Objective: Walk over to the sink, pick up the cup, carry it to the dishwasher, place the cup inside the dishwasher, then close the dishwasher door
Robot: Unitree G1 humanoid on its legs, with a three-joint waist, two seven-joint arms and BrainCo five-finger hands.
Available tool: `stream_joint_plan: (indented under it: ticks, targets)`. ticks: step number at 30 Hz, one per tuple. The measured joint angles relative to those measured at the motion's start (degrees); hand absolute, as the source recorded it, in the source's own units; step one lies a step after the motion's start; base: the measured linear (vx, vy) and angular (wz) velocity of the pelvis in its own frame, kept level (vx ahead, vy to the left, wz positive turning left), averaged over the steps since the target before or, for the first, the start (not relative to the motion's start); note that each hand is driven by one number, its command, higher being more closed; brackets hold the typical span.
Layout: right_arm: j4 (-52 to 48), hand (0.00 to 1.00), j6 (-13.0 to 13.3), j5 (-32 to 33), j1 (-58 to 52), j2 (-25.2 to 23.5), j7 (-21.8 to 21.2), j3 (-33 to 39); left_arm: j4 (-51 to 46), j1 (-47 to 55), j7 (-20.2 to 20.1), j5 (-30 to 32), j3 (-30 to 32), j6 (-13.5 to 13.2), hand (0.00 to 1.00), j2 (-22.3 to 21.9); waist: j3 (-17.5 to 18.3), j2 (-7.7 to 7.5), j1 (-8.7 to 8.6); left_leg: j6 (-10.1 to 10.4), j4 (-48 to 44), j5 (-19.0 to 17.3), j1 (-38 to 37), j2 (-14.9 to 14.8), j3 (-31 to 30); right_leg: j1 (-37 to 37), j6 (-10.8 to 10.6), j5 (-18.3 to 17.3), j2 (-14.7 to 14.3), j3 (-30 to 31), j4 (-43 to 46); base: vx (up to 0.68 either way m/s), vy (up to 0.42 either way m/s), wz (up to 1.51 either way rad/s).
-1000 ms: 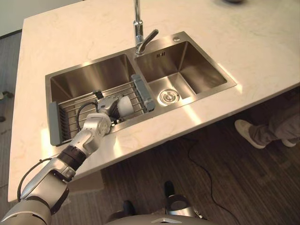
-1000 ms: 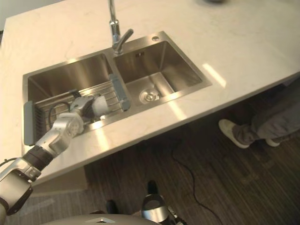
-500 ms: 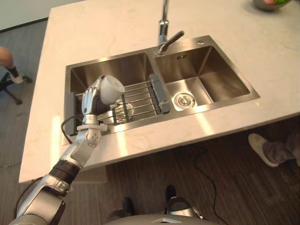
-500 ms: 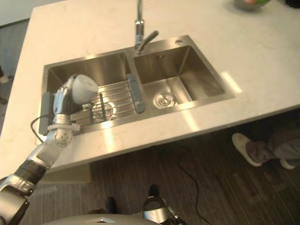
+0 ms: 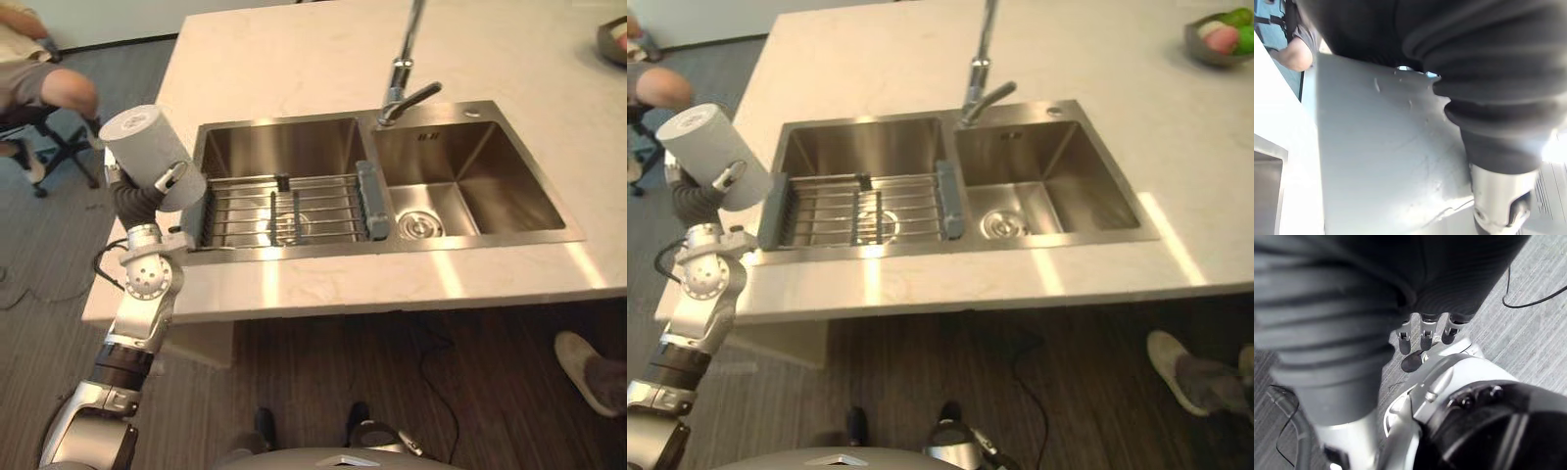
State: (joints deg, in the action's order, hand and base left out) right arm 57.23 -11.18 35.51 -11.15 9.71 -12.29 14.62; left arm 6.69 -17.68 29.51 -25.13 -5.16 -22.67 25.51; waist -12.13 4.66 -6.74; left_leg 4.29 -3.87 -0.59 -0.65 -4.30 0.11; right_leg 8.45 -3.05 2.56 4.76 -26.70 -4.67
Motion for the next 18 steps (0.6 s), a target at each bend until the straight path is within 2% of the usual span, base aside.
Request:
stream_joint_plan:
  ticks: [3,4,6,7,8,9,10,11,12,13,14,15,16,17,18]
  targets:
    - [0.2,0.00,-1.7,0.2,-0.7,0.2,0.0,0.4,-2.5,3.9,-1.5,-1.2,6.5,0.2,1.00,-0.9,-0.1,-0.16,0.99,-0.3,0.1,3.6,1.4,1.6,-0.4,1.5,1.1,-1.7,0.9,-3.9,0.3,-0.08,-0.035,0.79]
    - [0.1,0.00,-3.1,1.4,-1.8,0.4,-0.2,0.3,-5.2,7.7,-1.9,-1.8,10.5,1.8,1.00,-1.3,-0.1,-0.13,2.54,-0.4,0.0,6.4,2.2,2.7,0.2,1.4,2.0,-3.7,2.0,-5.6,2.7,-0.11,-0.012,0.98]
    - [0.0,0.00,-4.0,1.5,-2.5,0.5,-0.7,0.2,-8.2,12.8,-1.6,-1.9,16.1,3.4,1.00,-1.3,-0.3,-0.12,4.06,-0.8,0.0,8.5,2.6,3.2,2.7,1.3,2.6,-5.8,3.1,-7.9,6.1,-0.13,0.032,0.87]
    - [-0.2,0.00,-4.0,1.7,-3.1,0.4,-1.0,0.1,-8.9,15.4,-1.5,-2.7,20.0,3.8,1.00,-1.3,-0.4,0.07,5.11,-1.6,0.1,9.1,2.7,3.1,5.2,1.4,2.6,-6.6,3.7,-9.7,7.7,-0.17,0.075,0.97]
    - [-0.2,0.00,-3.9,2.5,-3.7,0.6,-0.9,0.0,-10.5,18.6,-1.6,-4.5,26.3,4.1,1.00,-1.3,-0.3,0.15,6.52,-3.9,0.6,9.5,3.0,3.0,8.9,1.2,3.0,-7.6,4.3,-12.6,9.7,-0.14,0.105,1.00]
    - [-0.2,0.00,-3.3,2.9,-4.1,0.6,-0.8,0.0,-11.9,20.8,-2.0,-5.6,31.2,4.1,1.00,-1.3,-0.2,-0.30,7.23,-6.7,-2.2,5.7,4.4,2.2,13.0,0.4,2.9,-7.6,4.9,-15.2,10.7,-0.13,0.114,0.98]
    - [-0.2,0.00,-2.5,3.5,-4.0,0.6,0.1,-0.2,-13.1,22.5,-3.2,-7.2,35.9,4.0,1.00,-1.2,0.0,-0.14,8.56,-8.7,-8.5,1.4,6.3,1.2,17.9,-0.4,2.8,-7.6,6.2,-16.8,11.8,-0.10,0.120,0.98]
    - [-0.3,0.00,-1.4,3.6,-4.0,0.6,0.8,-0.4,-13.3,25.6,-5.1,-9.0,41.1,4.0,1.00,-1.3,-0.1,-1.57,10.32,-9.2,-17.6,-3.6,7.0,0.1,23.2,-0.9,2.8,-7.4,9.2,-18.4,12.7,-0.09,0.100,0.89]
    - [-0.5,0.00,-0.9,3.6,-4.1,0.6,0.9,-0.4,-13.3,27.1,-6.1,-9.6,42.3,3.9,1.00,-1.3,0.1,-1.73,10.42,-8.7,-20.7,-5.2,6.8,-0.9,24.2,-0.9,2.9,-7.3,10.3,-19.6,13.1,-0.01,0.083,1.09]
    - [-0.8,0.00,0.1,3.6,-4.9,0.7,0.8,-0.2,-13.3,30.5,-7.9,-10.4,44.0,3.7,1.00,-1.2,1.3,-0.49,10.80,-8.6,-25.6,-6.4,6.5,-5.4,25.3,-1.8,3.1,-8.2,11.6,-21.8,15.7,0.08,0.040,0.93]
    - [-1.4,0.00,0.4,3.6,-5.7,1.2,0.7,0.3,-13.3,32.3,-8.8,-10.8,44.4,3.4,1.00,-1.2,2.8,1.07,11.41,-7.8,-26.8,-5.9,7.4,-8.7,25.5,-3.5,3.7,-9.8,11.3,-22.6,18.8,0.08,0.132,1.25]
    - [-1.3,0.00,1.7,3.8,-5.5,1.6,0.9,1.9,-12.2,33.2,-11.3,-11.7,45.2,2.8,1.00,-1.4,4.0,3.31,11.90,-5.8,-24.0,-7.4,9.3,-6.1,23.5,-8.0,2.6,-13.4,12.5,-20.4,24.4,-0.02,0.031,1.85]
    - [-0.6,0.00,2.4,4.3,-5.5,1.6,0.3,2.7,-11.2,30.4,-13.6,-13.0,44.6,3.1,1.00,-2.0,4.5,4.67,10.88,-4.4,-12.6,-5.6,9.1,-2.3,16.0,-11.0,4.8,-15.3,7.7,-19.9,23.4,-0.08,0.018,2.27]
    - [0.7,0.00,3.0,4.5,-4.8,0.6,0.2,3.9,-10.5,28.2,-14.6,-13.1,45.3,3.0,1.00,-1.7,5.4,2.98,9.92,-5.6,-3.8,-2.5,7.4,0.2,13.8,-12.0,6.4,-15.2,5.5,-20.3,19.7,0.16,-0.070,3.67]
    - [2.8,0.00,4.6,4.8,-5.1,-2.0,-0.1,6.6,-7.6,22.0,-16.7,-13.3,45.3,3.5,1.00,-0.5,4.7,0.62,6.70,-13.7,-8.8,-3.8,8.0,0.1,21.7,-11.7,6.2,-8.7,6.3,-20.8,14.9,0.42,0.038,3.53]
